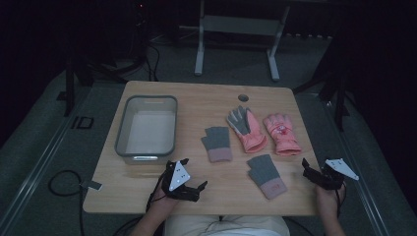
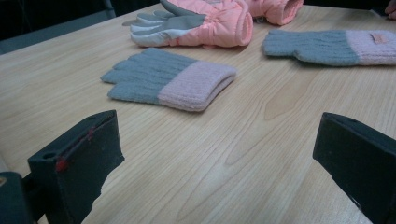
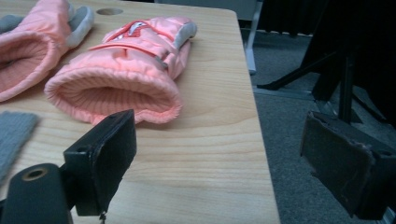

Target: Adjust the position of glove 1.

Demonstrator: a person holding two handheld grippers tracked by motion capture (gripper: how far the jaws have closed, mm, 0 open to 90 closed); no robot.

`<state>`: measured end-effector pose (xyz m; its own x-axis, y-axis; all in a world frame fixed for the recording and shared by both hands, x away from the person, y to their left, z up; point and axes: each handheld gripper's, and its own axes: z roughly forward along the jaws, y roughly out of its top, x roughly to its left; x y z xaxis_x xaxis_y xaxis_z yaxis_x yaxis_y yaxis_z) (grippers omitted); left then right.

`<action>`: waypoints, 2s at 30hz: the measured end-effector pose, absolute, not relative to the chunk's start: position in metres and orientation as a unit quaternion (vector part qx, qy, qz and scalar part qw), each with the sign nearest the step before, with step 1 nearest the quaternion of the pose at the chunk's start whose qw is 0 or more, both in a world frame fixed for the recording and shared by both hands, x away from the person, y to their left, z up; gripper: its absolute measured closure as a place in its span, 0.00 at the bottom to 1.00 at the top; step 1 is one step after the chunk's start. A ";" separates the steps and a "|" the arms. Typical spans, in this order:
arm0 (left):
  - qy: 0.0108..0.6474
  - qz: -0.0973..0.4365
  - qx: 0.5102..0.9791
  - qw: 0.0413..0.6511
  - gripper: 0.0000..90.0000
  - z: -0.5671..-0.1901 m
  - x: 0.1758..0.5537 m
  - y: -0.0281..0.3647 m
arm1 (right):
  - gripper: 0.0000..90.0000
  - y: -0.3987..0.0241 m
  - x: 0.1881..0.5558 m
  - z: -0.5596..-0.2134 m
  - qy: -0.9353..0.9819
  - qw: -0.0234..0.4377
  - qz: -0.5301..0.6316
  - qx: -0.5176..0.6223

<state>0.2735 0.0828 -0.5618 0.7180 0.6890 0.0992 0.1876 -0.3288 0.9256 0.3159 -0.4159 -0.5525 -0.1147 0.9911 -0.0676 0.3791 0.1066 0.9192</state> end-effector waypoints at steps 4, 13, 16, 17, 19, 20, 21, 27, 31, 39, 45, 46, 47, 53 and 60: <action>0.282 0.246 0.777 0.506 0.01 -0.562 0.274 0.083 | 0.12 -0.413 0.313 -0.551 0.642 0.388 0.390 0.534; 0.279 0.248 0.781 0.502 0.01 -0.562 0.274 0.082 | 0.12 -0.418 0.307 -0.545 0.642 0.362 0.374 0.563; 0.278 0.248 0.781 0.502 0.01 -0.562 0.273 0.081 | 0.12 -0.420 0.307 -0.543 0.644 0.353 0.369 0.570; 0.279 0.248 0.780 0.502 0.01 -0.562 0.273 0.082 | 0.12 -0.420 0.308 -0.542 0.644 0.353 0.366 0.571; 0.279 0.247 0.780 0.502 0.01 -0.562 0.273 0.082 | 0.12 -0.419 0.309 -0.540 0.647 0.353 0.363 0.571; 0.281 0.246 0.779 0.503 0.01 -0.562 0.273 0.082 | 0.12 -0.419 0.309 -0.538 0.648 0.355 0.356 0.573; 0.281 0.246 0.779 0.503 0.01 -0.562 0.273 0.082 | 0.12 -0.418 0.310 -0.536 0.648 0.354 0.352 0.575; 0.279 0.243 0.781 0.502 0.01 -0.562 0.273 0.082 | 0.12 -0.411 0.312 -0.524 0.661 0.353 0.345 0.565; 0.280 0.242 0.780 0.505 0.01 -0.562 0.273 0.082 | 0.12 -0.405 0.315 -0.510 0.665 0.352 0.356 0.555; 0.279 0.240 0.781 0.504 0.01 -0.562 0.273 0.082 | 0.12 -0.390 0.328 -0.485 0.671 0.345 0.374 0.539; 0.279 0.240 0.781 0.505 0.01 -0.562 0.273 0.082 | 0.12 -0.370 0.342 -0.458 0.679 0.349 0.396 0.510; 0.279 0.240 0.781 0.505 0.01 -0.562 0.273 0.082 | 0.12 -0.367 0.344 -0.454 0.681 0.350 0.397 0.507; 0.279 0.240 0.781 0.505 0.01 -0.562 0.273 0.082 | 0.12 -0.363 0.347 -0.451 0.682 0.348 0.400 0.504; 0.278 0.239 0.780 0.506 0.01 -0.562 0.273 0.083 | 0.12 -0.342 0.358 -0.436 0.685 0.348 0.416 0.486; 0.280 0.237 0.779 0.508 0.01 -0.562 0.273 0.083 | 0.15 -0.318 0.370 -0.431 0.706 0.315 0.429 0.467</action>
<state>0.2729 0.0834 -0.5617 0.7313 0.6768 0.0849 0.1948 -0.3265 0.9249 0.3696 -0.3178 -0.4311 -0.3648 0.9301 -0.0437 0.3888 0.1948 0.9005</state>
